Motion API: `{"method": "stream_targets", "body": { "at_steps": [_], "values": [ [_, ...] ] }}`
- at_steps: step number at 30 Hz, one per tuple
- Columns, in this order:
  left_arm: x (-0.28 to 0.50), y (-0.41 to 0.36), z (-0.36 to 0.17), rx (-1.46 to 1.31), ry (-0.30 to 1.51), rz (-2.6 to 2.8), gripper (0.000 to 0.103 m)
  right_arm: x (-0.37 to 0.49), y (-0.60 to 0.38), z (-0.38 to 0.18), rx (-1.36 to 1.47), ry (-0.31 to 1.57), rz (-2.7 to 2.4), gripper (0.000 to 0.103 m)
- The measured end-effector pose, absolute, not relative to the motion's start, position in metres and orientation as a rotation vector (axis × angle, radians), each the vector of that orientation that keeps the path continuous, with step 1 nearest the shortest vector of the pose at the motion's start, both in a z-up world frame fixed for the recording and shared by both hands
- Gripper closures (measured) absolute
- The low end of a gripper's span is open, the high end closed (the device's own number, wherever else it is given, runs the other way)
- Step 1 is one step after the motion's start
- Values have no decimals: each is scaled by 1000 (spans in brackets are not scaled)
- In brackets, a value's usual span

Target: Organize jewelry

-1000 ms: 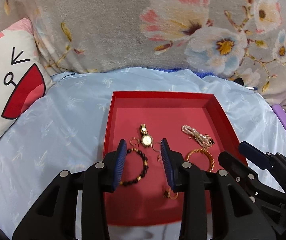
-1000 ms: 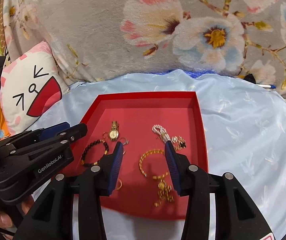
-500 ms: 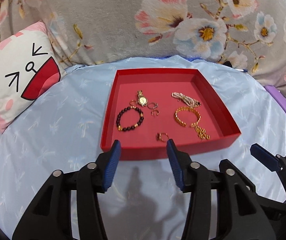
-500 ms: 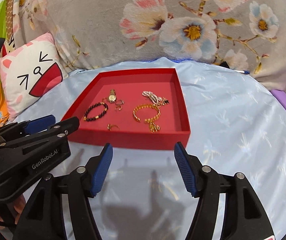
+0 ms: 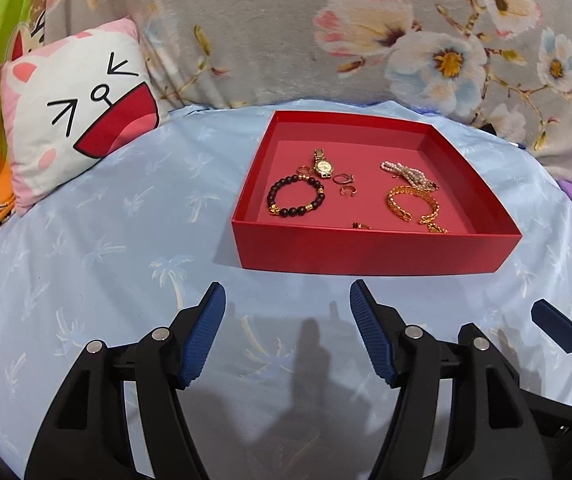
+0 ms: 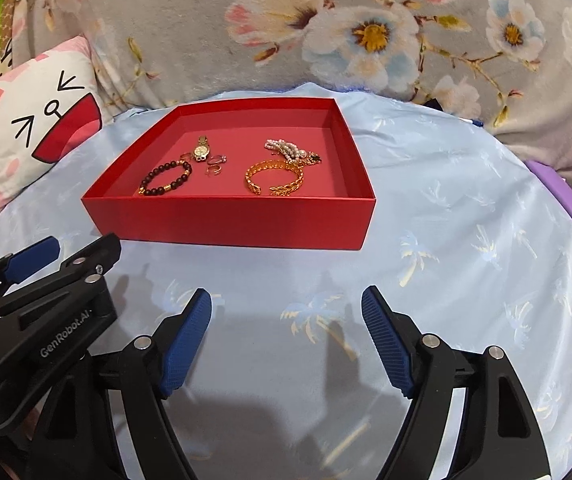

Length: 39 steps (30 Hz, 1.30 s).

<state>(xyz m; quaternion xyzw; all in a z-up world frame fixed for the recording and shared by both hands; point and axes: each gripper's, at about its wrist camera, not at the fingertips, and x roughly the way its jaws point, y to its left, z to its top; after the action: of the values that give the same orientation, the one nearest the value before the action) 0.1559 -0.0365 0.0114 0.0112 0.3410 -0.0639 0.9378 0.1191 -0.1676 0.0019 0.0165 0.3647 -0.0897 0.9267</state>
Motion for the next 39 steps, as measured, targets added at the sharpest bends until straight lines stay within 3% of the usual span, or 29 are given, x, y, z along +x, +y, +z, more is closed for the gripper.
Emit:
{"method": "stream_targets", "body": {
  "at_steps": [9, 12, 39],
  "values": [
    [164, -35, 9, 75, 688, -65, 30, 124, -174, 0, 49, 751, -237, 28],
    [163, -38, 8, 97, 688, -64, 20, 125, -174, 0, 44, 752, -244, 28],
    [166, -45, 4, 141, 711, -35, 19, 125, -176, -1, 40, 757, -259, 27]
  ]
}}
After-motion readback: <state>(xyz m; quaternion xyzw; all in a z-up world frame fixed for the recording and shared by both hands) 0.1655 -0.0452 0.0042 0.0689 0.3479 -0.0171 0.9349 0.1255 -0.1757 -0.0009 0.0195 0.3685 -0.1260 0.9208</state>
